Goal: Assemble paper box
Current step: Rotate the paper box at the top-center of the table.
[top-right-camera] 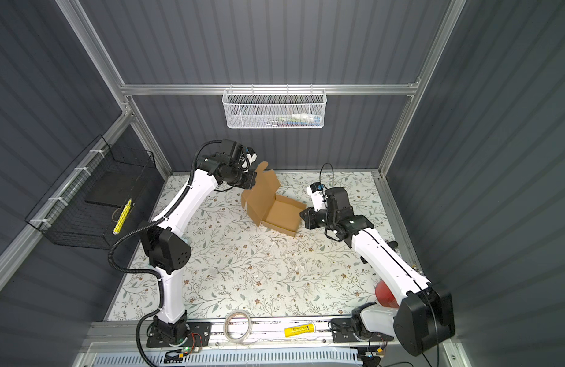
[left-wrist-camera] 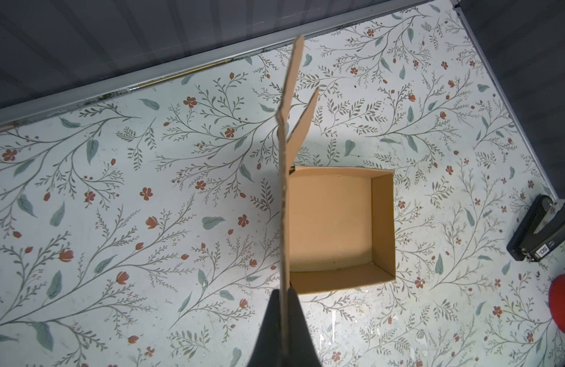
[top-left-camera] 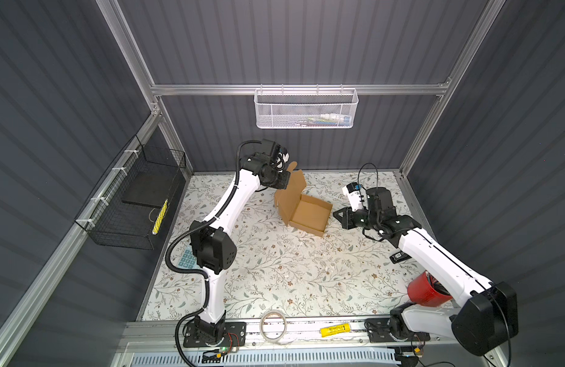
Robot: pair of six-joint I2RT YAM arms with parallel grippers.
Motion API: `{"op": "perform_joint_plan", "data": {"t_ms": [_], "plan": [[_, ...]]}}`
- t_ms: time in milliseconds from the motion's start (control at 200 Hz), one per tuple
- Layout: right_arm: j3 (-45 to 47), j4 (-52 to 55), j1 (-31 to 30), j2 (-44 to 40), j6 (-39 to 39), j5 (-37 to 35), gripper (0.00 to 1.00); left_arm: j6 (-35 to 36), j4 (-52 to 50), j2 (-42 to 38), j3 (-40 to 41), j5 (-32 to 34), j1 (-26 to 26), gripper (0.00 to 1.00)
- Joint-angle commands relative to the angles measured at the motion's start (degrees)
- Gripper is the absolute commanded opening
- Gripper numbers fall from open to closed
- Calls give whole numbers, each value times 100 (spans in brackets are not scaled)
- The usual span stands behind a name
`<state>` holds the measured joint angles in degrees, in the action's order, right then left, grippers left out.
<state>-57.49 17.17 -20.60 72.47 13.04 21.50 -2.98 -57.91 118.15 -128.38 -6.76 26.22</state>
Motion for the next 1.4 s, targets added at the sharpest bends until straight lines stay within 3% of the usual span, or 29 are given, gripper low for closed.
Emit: {"op": "perform_joint_plan", "data": {"t_ms": [0, 230, 475, 720, 961, 1391], "plan": [[46, 10, 39, -67, -20, 40, 14, 616, -607, 157, -333, -90, 32, 0], [-61, -7, 108, 85, -3, -31, 28, 1190, -972, 187, -432, -235, 41, 0], [-328, -205, 181, 558, -302, 55, 31, 1807, -1081, 73, -177, -355, 238, 0], [-520, -746, 411, 1102, -748, 496, 44, 2221, -944, -122, 236, -455, 339, 0], [-609, -1311, 503, 1372, -1288, 856, 48, 2550, -754, -335, 489, -532, 432, 0], [-748, -1517, 566, 1538, -1461, 1082, 50, 2664, -379, -680, 620, -541, 558, 0]]}}
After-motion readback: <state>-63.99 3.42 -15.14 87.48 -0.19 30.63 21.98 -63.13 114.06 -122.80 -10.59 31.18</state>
